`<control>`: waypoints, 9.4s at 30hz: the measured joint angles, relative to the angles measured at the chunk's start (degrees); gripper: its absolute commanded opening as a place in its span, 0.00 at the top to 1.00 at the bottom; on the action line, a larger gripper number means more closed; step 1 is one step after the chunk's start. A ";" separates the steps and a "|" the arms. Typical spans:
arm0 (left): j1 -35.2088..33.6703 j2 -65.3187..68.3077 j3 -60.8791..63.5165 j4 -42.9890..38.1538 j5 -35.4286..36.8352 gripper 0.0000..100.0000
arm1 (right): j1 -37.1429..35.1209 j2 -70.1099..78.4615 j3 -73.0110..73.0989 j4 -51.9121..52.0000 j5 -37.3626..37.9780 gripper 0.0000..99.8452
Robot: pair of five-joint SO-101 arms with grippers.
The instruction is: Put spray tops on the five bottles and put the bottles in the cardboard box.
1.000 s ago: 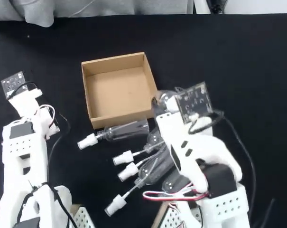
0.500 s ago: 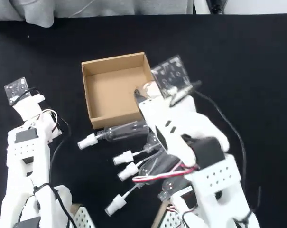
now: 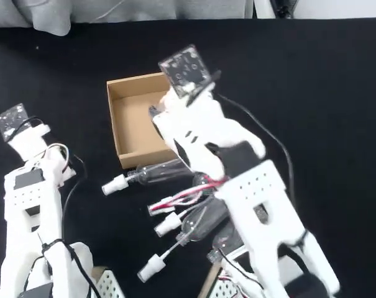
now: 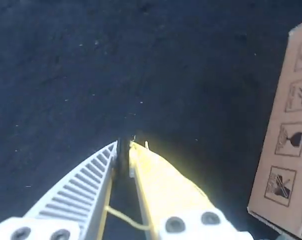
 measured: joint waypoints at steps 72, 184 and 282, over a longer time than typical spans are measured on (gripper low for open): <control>-1.49 0.00 0.00 0.00 2.02 0.97 | -2.73 49.67 -38.68 -0.35 -0.26 0.92; -1.49 0.00 0.00 0.00 2.02 0.97 | -4.57 65.41 -41.67 3.16 -0.35 0.60; -6.86 0.00 0.00 0.00 2.02 0.97 | 4.75 8.88 5.80 41.05 59.78 0.60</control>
